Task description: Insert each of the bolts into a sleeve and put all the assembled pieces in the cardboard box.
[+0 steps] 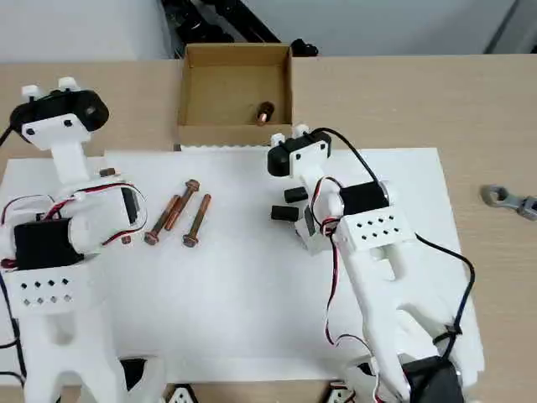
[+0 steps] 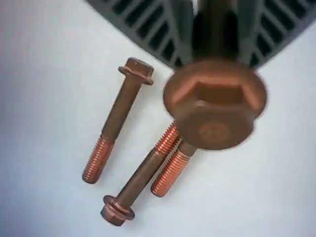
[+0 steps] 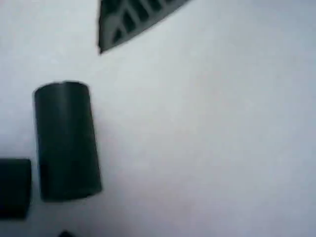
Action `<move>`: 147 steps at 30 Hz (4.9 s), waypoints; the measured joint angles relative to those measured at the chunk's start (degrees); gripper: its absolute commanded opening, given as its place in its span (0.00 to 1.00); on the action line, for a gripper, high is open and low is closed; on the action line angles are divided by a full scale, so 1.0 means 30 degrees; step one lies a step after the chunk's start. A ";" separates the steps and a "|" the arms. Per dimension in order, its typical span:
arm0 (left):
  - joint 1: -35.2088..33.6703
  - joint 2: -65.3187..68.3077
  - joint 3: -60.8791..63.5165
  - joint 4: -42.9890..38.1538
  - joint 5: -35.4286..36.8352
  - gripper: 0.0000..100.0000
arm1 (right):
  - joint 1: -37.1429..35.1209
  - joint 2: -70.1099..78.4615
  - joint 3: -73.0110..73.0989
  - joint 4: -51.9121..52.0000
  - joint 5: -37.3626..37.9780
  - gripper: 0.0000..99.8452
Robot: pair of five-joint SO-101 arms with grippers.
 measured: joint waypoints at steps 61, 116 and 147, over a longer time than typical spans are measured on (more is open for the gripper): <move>0.0000 0.0000 0.0059 0.0000 0.0000 0.00 | -0.1231 0.6359 -0.0322 -0.3487 -0.0234 0.01; 0.2579 -0.0029 0.0879 -0.7941 0.1553 0.00 | -0.3311 -2.3648 1.7758 -1.3480 -0.3634 0.00; 1.0520 -0.9875 0.8674 -1.3011 0.0879 0.00 | -0.5538 -2.8249 1.8432 -1.2396 -0.3575 0.00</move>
